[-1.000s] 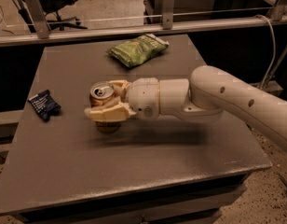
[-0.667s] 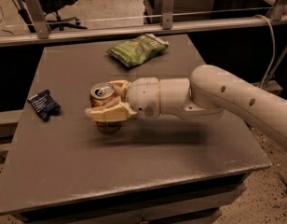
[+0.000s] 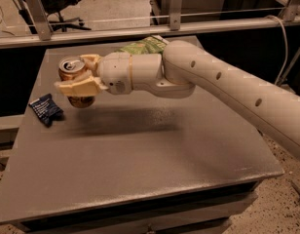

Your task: Move orange can near rxbar blueberry

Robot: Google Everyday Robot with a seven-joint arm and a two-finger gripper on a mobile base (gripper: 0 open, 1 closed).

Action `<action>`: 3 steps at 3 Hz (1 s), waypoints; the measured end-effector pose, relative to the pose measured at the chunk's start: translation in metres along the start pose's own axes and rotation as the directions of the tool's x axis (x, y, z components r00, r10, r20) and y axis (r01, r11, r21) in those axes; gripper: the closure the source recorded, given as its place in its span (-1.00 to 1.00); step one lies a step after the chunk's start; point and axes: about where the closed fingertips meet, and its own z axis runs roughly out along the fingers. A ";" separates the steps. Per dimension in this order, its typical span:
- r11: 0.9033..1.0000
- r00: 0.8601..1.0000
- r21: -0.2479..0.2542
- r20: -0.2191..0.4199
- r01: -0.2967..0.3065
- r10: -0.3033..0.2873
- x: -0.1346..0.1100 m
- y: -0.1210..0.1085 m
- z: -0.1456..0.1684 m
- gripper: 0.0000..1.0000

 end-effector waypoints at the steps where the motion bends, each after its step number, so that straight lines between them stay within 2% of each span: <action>1: 1.000 1.000 -0.002 -0.006 0.000 0.000 0.007 -0.011 0.016 1.00; 2: 1.000 1.000 0.011 -0.027 -0.012 0.012 0.018 -0.019 0.015 1.00; 3: 0.999 0.999 0.014 -0.037 -0.036 0.037 0.027 -0.021 0.013 0.66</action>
Offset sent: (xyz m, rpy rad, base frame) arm 0.0359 0.0061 -0.0313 -0.0497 0.0290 -0.0441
